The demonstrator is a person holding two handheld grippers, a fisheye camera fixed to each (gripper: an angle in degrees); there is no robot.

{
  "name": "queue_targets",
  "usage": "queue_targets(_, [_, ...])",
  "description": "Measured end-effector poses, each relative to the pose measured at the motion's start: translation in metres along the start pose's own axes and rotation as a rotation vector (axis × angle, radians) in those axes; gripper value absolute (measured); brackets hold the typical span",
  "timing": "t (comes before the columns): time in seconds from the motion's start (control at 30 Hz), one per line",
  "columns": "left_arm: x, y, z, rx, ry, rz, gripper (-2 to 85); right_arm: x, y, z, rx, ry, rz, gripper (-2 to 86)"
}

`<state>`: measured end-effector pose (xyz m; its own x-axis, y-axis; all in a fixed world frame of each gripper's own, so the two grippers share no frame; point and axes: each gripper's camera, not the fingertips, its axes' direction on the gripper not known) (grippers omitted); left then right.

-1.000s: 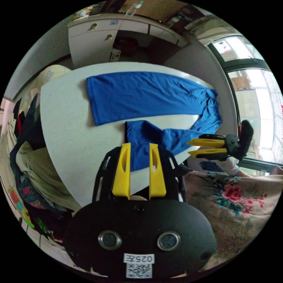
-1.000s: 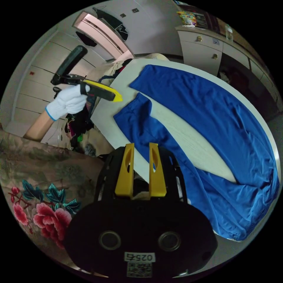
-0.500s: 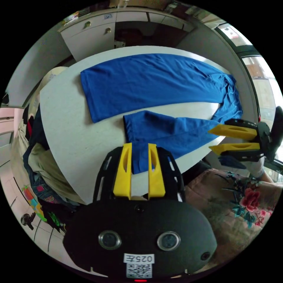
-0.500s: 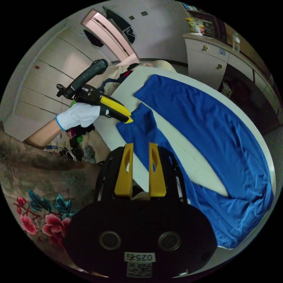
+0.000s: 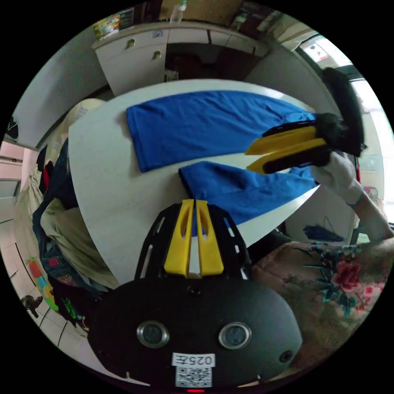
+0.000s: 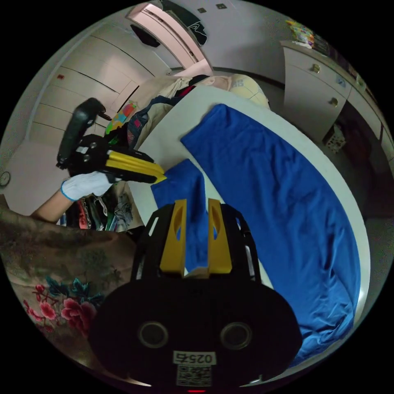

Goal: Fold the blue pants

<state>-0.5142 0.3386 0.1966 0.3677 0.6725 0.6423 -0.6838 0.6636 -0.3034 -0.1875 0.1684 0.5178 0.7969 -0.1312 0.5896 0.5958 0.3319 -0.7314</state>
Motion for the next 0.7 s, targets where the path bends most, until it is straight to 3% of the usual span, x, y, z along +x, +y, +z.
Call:
queue_targets(0.17, [0.015, 0.050, -0.045, 0.226, 0.124, 0.111, -1.4, 0.019, -0.014, -0.014, 0.007, -0.132, -0.004, 7.3])
queue_targets(0.3, [0.025, 0.087, -0.014, 0.137, 0.083, 0.167, -1.4, 0.027, -0.031, -0.014, -0.011, -0.326, -0.023, 6.1])
queue_targets(0.7, [0.026, 0.138, 0.064, 0.005, 0.015, 0.149, -1.5, -0.070, -0.077, 0.065, -0.375, -0.134, -0.460, 6.0])
